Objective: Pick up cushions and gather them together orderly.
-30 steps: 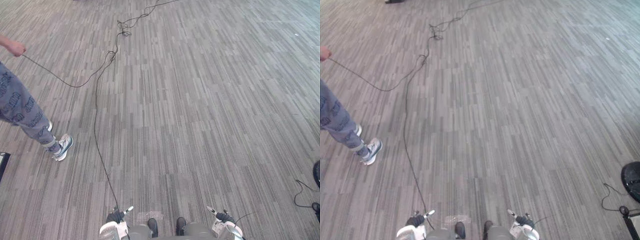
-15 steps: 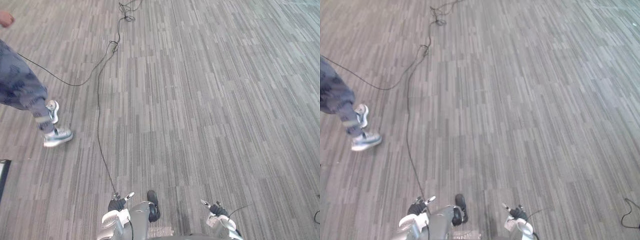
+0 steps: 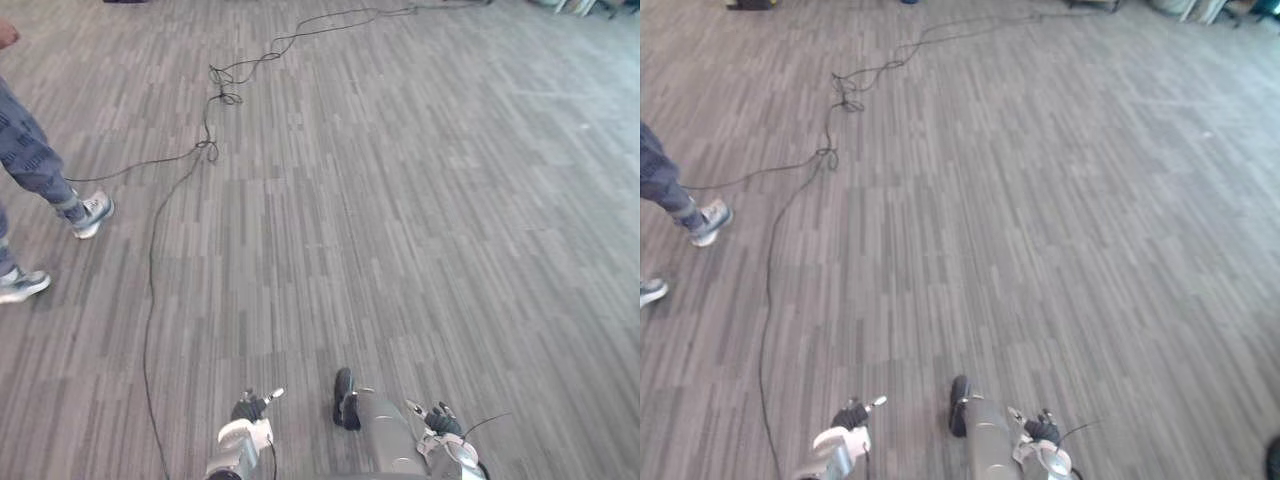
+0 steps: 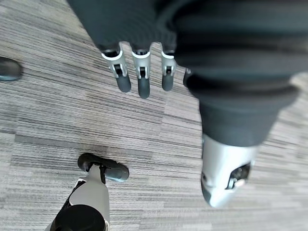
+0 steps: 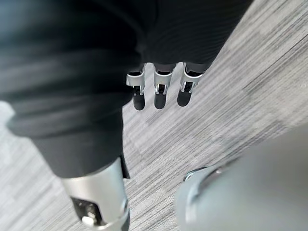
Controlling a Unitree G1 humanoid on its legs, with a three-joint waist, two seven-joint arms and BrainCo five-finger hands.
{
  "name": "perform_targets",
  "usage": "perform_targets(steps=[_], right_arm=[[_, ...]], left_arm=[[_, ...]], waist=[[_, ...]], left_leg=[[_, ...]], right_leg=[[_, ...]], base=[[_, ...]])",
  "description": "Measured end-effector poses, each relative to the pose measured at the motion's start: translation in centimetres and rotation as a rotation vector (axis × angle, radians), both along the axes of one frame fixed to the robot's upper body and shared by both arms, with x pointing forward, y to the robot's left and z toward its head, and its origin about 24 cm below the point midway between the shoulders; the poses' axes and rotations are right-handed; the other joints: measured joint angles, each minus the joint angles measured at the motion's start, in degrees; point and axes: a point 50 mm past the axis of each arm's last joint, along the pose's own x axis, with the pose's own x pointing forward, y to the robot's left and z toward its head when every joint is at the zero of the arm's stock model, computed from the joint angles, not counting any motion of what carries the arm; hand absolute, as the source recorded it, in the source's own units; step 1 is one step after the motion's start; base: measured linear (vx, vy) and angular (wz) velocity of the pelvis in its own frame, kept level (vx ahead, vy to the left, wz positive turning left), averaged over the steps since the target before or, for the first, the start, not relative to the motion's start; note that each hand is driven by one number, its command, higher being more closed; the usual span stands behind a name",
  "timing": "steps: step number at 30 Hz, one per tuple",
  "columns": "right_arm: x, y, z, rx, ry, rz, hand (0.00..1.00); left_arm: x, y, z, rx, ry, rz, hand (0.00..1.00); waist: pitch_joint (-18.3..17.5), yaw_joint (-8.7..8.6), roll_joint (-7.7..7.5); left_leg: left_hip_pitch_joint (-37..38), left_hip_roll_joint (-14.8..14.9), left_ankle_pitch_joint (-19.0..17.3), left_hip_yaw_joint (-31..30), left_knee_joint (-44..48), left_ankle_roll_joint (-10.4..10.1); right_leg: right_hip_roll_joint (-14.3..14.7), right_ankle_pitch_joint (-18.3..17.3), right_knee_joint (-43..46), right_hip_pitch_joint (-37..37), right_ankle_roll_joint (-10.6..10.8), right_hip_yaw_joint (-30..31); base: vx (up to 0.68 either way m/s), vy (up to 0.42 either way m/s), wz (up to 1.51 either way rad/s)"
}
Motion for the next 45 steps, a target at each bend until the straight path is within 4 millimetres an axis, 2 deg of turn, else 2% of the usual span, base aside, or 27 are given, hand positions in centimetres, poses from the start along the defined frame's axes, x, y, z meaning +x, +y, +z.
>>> perform_targets(steps=[1,2,3,5,8,10,11,12,14,15,16,18,19,21,23,26,28,30,31,32,34,35,37,39,40,42,45], right_arm=[[-0.1,0.0,-0.1,0.002,0.003,-0.001,0.00],[-0.4,0.2,-0.1,0.003,0.008,0.008,0.00],[-0.1,0.5,-0.1,0.001,0.001,0.025,0.00],[0.4,2.2,-0.1,0.025,-0.001,0.086,0.00],[0.3,3.8,-0.3,0.055,0.012,0.135,0.00],[0.1,4.2,-0.4,0.061,0.024,0.150,0.00],[0.1,4.2,-0.5,0.062,0.025,0.150,0.00],[-0.1,3.9,-0.5,0.060,0.030,0.136,0.00],[-0.4,3.9,-0.7,0.063,0.042,0.132,0.00],[-0.9,4.0,-0.9,0.069,0.057,0.142,0.00],[-0.9,3.6,-0.9,0.065,0.055,0.128,0.00],[-1.3,3.7,-1.0,0.068,0.062,0.129,0.00],[-1.1,3.6,-0.8,0.058,0.046,0.145,0.00],[-0.8,3.7,-0.5,0.051,0.021,0.163,0.00],[-0.9,3.4,-0.3,0.043,0.007,0.158,0.00],[-0.2,3.0,0.2,0.032,-0.031,0.138,0.00],[-0.3,2.3,0.1,0.031,-0.027,0.088,0.00],[-0.8,1.7,-0.1,0.028,-0.013,0.051,0.00],[-1.9,1.0,-0.5,0.021,0.019,0.030,0.00],[-1.6,0.0,-0.4,0.000,0.024,0.029,0.00],[-1.5,-0.1,-0.3,0.005,0.018,0.004,0.00],[-1.5,-0.1,-0.3,0.005,0.017,0.004,0.00],[-1.3,0.1,-0.2,0.004,0.010,0.019,0.00],[-1.0,0.8,-0.2,0.014,0.004,0.042,0.00],[-0.8,1.5,-0.3,0.025,0.008,0.068,0.00],[-0.7,2.3,-0.4,0.040,0.010,0.095,0.00],[-0.9,2.7,-0.5,0.054,0.016,0.080,0.00]], left_arm=[[0.0,-0.1,0.0,-0.004,-0.002,0.005,0.00],[0.1,0.3,0.1,0.002,-0.013,0.019,0.00],[0.1,0.6,0.3,0.009,-0.027,0.026,0.00],[0.3,1.1,0.6,0.017,-0.054,0.047,0.00],[0.1,1.8,1.3,0.044,-0.105,0.063,0.00],[-0.4,2.1,1.3,0.053,-0.105,0.074,0.00],[-0.6,2.2,1.2,0.056,-0.108,0.076,0.00],[-0.7,2.0,1.2,0.053,-0.104,0.079,0.00],[-1.0,2.1,1.0,0.057,-0.092,0.080,0.00],[-1.2,2.5,0.9,0.071,-0.079,0.071,0.00],[-1.1,2.5,0.9,0.072,-0.081,0.069,0.00],[-1.1,3.1,0.9,0.089,-0.074,0.062,0.00],[-1.4,3.1,0.7,0.091,-0.054,0.048,0.00],[-1.6,2.4,0.3,0.078,-0.027,0.019,0.00],[-1.2,1.4,0.1,0.051,-0.010,-0.002,0.00],[0.0,1.1,0.5,0.047,-0.033,-0.014,0.00],[1.0,0.8,0.7,0.048,-0.044,-0.039,0.00],[1.0,0.5,0.6,0.046,-0.035,-0.059,0.00],[0.9,0.0,0.4,0.041,-0.024,-0.071,0.00],[0.8,-0.4,0.4,0.033,-0.024,-0.082,0.00],[1.1,-0.4,0.6,0.034,-0.039,-0.079,0.00],[1.1,-0.4,0.6,0.037,-0.041,-0.080,0.00],[0.8,0.1,0.7,0.049,-0.048,-0.069,0.00],[0.7,0.4,0.7,0.047,-0.054,-0.045,0.00],[0.1,0.6,0.5,0.048,-0.040,-0.031,0.00],[0.0,1.0,0.9,0.055,-0.072,-0.005,0.00],[0.0,1.2,1.1,0.051,-0.090,0.024,0.00]], waist=[[0.07,-0.28,0.11],[0.09,-0.17,0.13],[0.37,0.30,0.45],[1.36,3.32,-0.14],[1.48,5.81,-1.80],[1.18,6.11,-1.23],[0.99,6.11,-1.21],[0.26,6.47,-0.88],[-0.84,6.88,-1.46],[-2.80,6.42,-2.94],[-3.08,6.40,-3.59],[-3.38,6.35,-5.68],[-3.30,6.70,-5.60],[-2.73,6.24,-4.90],[-2.44,5.91,-3.37],[-1.78,4.41,-3.44],[-1.38,3.42,-4.10],[-1.35,1.78,-4.26],[-0.84,1.33,-3.66],[-0.68,1.50,-1.19],[-0.18,1.09,-0.71],[-0.10,0.98,-0.54],[-0.07,0.93,0.13],[0.53,1.97,-0.17],[0.83,3.16,-0.74],[0.72,4.55,-1.46],[0.68,6.21,-1.12]], left_leg=[[-1.87,0.86,2.46,-1.30,6.65,-1.26],[-7.40,2.43,8.71,-3.74,20.28,-5.17],[-12.96,3.76,10.17,-4.42,32.94,-6.67],[-25.09,5.91,0.85,-0.14,51.42,-1.27],[-35.43,7.26,-5.05,6.85,43.46,1.75],[-38.90,6.40,-5.67,7.62,32.90,1.68],[-39.53,5.75,-5.26,7.51,27.50,1.13],[-39.44,3.97,-2.27,5.56,12.72,-0.46],[-39.45,1.67,6.21,2.86,9.01,1.60],[-39.39,-0.07,3.92,4.53,8.98,4.01],[-39.12,-0.25,2.45,5.55,10.87,6.43],[-33.73,-1.79,-0.58,7.64,11.95,7.90],[-28.79,-1.80,-1.55,8.83,10.59,8.88],[-20.57,-1.75,-2.29,11.30,8.07,9.21],[-12.32,-1.21,-2.47,16.02,4.24,9.39],[-4.79,-1.01,-5.69,16.26,0.01,8.30],[-1.92,-1.05,-6.53,15.76,-1.35,8.35],[0.93,-1.55,-6.50,12.39,-2.83,8.31],[3.75,-1.50,-6.60,9.44,-3.20,6.71],[3.98,0.26,-4.90,8.76,-2.80,3.79],[3.55,0.57,4.19,5.17,0.44,-1.98],[2.86,1.11,5.25,4.62,2.64,-2.44],[-7.83,5.05,12.48,-1.90,26.55,-7.26],[-17.79,7.40,6.64,-1.07,46.22,-5.63],[-23.56,7.11,1.63,-0.88,50.67,-2.62],[-31.69,6.95,-4.48,2.07,45.10,0.60],[-36.71,5.35,-6.23,1.22,28.88,1.74]], right_leg=[[0.42,-1.72,-0.50,2.39,0.06,-0.41],[1.41,-3.62,-2.78,6.69,-0.10,0.28],[2.95,-4.88,-5.62,10.41,-0.16,1.31],[5.74,-7.08,-10.57,19.40,-2.08,6.41],[4.93,-8.53,-17.19,29.46,-0.26,13.94],[3.20,-9.93,-20.03,34.12,1.07,17.86],[2.31,-10.44,-21.05,35.50,1.69,18.97],[0.52,-11.08,-22.76,38.37,2.75,21.08],[-1.28,-11.52,-23.15,39.81,3.42,23.47],[-3.53,-9.90,-21.22,38.36,4.08,24.22],[-4.50,-8.01,-18.66,37.22,7.07,25.02],[-5.83,-2.76,-8.50,35.50,11.23,26.42],[-4.97,1.76,4.10,30.97,15.92,27.22],[-3.85,1.61,24.27,22.19,18.28,24.87],[-4.80,-3.63,31.57,12.45,12.00,15.96],[-4.74,-7.20,27.01,2.84,9.60,4.38],[-4.16,-6.91,15.70,-0.06,8.31,-0.37],[-2.12,-1.05,-1.88,0.78,7.05,-0.65],[-1.12,5.42,-5.72,2.28,-0.59,-0.37],[0.06,3.48,-4.32,2.63,-0.78,-1.14],[-0.18,-2.86,1.64,2.50,-3.28,-1.31],[0.15,-3.71,1.29,3.47,-2.97,-1.30],[3.47,-5.91,-4.56,10.09,-1.64,-0.37],[6.54,-6.28,-9.93,17.08,-2.59,2.35],[7.44,-6.81,-13.29,22.13,-3.44,5.05],[7.55,-7.27,-17.79,28.12,-3.23,10.03],[6.55,-8.68,-19.73,33.21,-1.02,16.53]], base=[[0.65,-0.260,0.09],[0.50,-0.181,-0.07],[0.58,-0.160,-0.52],[0.56,-0.041,-1.08],[0.61,0.074,-1.26],[0.58,0.191,-1.05],[0.69,0.297,-0.99],[0.58,0.279,-0.87],[0.75,0.398,-0.71],[0.91,0.503,-0.42],[0.75,0.411,-0.27],[0.71,0.342,-0.63],[0.64,0.258,-0.96],[0.59,0.188,-1.16],[0.43,0.162,-1.20],[0.46,0.102,-0.70],[0.56,-0.056,0.00],[0.61,-0.146,0.36],[0.64,-0.146,0.08],[0.63,-0.134,-0.04],[0.76,-0.239,-0.12],[0.69,-0.264,-0.01],[0.41,-0.123,-0.14],[0.46,-0.081,-0.74],[0.51,-0.019,-1.02],[0.44,0.053,-1.17],[0.47,0.153,-1.29]])
